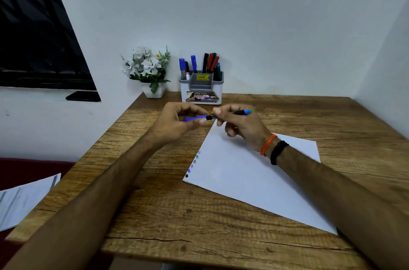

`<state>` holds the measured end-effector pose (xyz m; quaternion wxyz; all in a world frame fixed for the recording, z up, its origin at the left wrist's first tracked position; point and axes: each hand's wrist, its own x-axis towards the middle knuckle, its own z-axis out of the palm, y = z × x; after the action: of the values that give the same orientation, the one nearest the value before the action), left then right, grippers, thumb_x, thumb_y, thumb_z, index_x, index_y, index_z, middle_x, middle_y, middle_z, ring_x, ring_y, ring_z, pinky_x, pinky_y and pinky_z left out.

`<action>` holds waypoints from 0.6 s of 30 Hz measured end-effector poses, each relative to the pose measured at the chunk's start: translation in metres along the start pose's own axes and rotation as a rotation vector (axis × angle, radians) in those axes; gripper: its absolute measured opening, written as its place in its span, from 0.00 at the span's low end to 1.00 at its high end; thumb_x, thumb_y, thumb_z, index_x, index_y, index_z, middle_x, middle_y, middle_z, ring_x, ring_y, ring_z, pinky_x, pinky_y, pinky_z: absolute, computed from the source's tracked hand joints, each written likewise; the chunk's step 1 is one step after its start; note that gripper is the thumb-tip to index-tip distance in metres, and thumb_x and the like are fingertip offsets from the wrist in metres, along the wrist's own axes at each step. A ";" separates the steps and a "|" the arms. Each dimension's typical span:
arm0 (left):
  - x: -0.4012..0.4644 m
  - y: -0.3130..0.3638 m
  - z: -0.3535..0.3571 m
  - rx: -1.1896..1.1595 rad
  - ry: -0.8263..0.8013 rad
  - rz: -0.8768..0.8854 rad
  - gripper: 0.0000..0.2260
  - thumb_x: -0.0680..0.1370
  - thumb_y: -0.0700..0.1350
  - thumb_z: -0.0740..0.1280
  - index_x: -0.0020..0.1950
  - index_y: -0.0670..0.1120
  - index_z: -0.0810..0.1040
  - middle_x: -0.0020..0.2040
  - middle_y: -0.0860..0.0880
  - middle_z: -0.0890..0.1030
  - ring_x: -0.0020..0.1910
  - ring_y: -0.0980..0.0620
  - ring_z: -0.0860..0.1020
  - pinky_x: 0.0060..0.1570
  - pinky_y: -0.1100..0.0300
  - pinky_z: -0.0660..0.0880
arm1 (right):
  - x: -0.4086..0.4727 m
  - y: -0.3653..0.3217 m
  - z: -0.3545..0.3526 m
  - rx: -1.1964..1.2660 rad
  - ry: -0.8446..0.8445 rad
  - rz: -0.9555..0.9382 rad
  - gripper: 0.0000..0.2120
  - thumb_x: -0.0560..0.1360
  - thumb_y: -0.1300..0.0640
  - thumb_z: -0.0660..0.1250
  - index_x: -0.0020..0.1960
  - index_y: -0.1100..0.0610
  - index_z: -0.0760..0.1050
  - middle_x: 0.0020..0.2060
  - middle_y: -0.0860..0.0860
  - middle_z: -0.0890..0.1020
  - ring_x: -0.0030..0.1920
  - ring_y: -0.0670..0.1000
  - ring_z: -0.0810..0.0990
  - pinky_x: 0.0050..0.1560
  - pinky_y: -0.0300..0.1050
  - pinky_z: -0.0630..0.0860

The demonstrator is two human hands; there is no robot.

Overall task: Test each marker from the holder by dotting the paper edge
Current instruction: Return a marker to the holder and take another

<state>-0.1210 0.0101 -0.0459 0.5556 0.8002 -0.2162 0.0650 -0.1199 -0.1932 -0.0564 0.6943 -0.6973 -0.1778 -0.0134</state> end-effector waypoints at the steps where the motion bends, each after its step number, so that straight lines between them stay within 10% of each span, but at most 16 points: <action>1: 0.000 0.001 0.000 -0.021 0.017 0.001 0.09 0.71 0.38 0.74 0.51 0.41 0.83 0.44 0.47 0.84 0.38 0.59 0.81 0.40 0.67 0.76 | 0.001 -0.001 -0.001 0.033 0.003 0.024 0.10 0.77 0.54 0.68 0.49 0.60 0.83 0.36 0.55 0.83 0.24 0.49 0.72 0.26 0.38 0.68; 6: 0.000 0.004 -0.002 -0.073 0.078 -0.016 0.05 0.74 0.40 0.72 0.48 0.42 0.82 0.41 0.48 0.81 0.37 0.55 0.76 0.37 0.64 0.76 | 0.004 0.002 -0.008 0.029 0.004 0.040 0.06 0.76 0.59 0.69 0.50 0.60 0.81 0.43 0.59 0.86 0.23 0.47 0.75 0.26 0.37 0.70; 18: -0.004 0.007 0.015 -0.118 0.001 -0.098 0.08 0.82 0.42 0.59 0.48 0.38 0.72 0.28 0.52 0.73 0.26 0.58 0.68 0.26 0.67 0.67 | 0.007 0.007 -0.004 -0.286 0.097 -0.299 0.12 0.76 0.58 0.71 0.34 0.55 0.77 0.25 0.41 0.75 0.27 0.41 0.69 0.32 0.35 0.67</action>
<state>-0.1300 -0.0048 -0.0467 0.6045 0.7756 -0.1801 0.0252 -0.1108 -0.1950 -0.0614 0.5862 -0.7531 -0.2420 -0.1747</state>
